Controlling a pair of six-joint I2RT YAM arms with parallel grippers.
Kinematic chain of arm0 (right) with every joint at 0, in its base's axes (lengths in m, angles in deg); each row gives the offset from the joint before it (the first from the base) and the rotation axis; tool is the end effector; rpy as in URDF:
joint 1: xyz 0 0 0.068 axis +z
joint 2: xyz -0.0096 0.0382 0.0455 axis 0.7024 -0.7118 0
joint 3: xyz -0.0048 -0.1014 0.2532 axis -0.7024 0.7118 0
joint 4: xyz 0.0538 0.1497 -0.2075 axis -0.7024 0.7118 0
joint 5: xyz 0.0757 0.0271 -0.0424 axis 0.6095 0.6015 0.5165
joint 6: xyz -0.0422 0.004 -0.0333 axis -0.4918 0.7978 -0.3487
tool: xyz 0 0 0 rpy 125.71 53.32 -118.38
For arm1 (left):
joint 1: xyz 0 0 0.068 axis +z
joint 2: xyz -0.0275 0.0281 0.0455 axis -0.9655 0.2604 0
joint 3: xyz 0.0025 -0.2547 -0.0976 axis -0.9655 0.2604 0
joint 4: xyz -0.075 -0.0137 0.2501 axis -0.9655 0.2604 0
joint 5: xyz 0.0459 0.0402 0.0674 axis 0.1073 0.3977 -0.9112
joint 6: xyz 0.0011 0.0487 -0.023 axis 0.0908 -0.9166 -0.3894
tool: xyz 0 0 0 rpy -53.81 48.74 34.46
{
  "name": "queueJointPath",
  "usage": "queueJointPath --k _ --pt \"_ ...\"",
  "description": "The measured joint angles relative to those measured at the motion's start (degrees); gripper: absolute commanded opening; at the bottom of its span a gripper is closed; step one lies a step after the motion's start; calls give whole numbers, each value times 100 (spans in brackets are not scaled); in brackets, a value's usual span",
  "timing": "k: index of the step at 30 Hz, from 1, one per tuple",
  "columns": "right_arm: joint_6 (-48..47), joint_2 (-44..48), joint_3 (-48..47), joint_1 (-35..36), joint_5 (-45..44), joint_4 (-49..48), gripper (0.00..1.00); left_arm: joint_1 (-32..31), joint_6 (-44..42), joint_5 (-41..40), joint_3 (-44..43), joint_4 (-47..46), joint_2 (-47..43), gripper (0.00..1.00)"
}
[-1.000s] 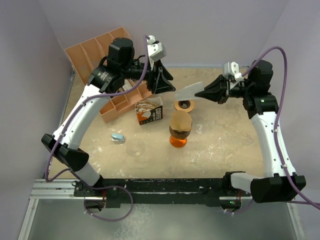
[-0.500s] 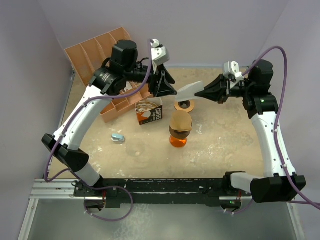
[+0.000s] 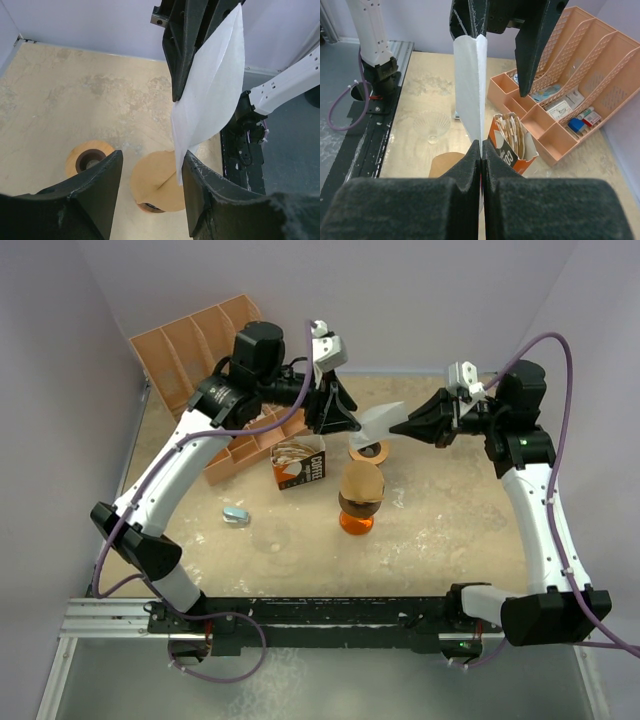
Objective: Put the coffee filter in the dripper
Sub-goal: Pick up the coffee filter from the center of the board.
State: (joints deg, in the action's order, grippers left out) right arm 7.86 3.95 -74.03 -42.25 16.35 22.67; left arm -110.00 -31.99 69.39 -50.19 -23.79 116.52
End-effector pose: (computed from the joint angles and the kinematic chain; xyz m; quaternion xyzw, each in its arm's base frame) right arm 0.2378 0.0451 0.4531 -0.5387 0.4626 0.4076 0.5742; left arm 0.2707 -0.2235 0.4768 0.4860 0.6029 -0.4702 0.4233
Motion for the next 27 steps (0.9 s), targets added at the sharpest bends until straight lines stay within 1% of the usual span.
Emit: queueJointPath --k 7,13,22,27 --pt "151 7 24 0 103 -138 0 -61 350 17 63 -411 22 46" --pt "251 7 24 0 153 -251 0 -61 831 44 352 -898 22 43" --pt "396 31 105 0 295 -396 0 -52 1963 254 859 -2004 22 44" --pt "476 31 105 0 396 -507 0 59 2417 352 1117 -2455 20 45"
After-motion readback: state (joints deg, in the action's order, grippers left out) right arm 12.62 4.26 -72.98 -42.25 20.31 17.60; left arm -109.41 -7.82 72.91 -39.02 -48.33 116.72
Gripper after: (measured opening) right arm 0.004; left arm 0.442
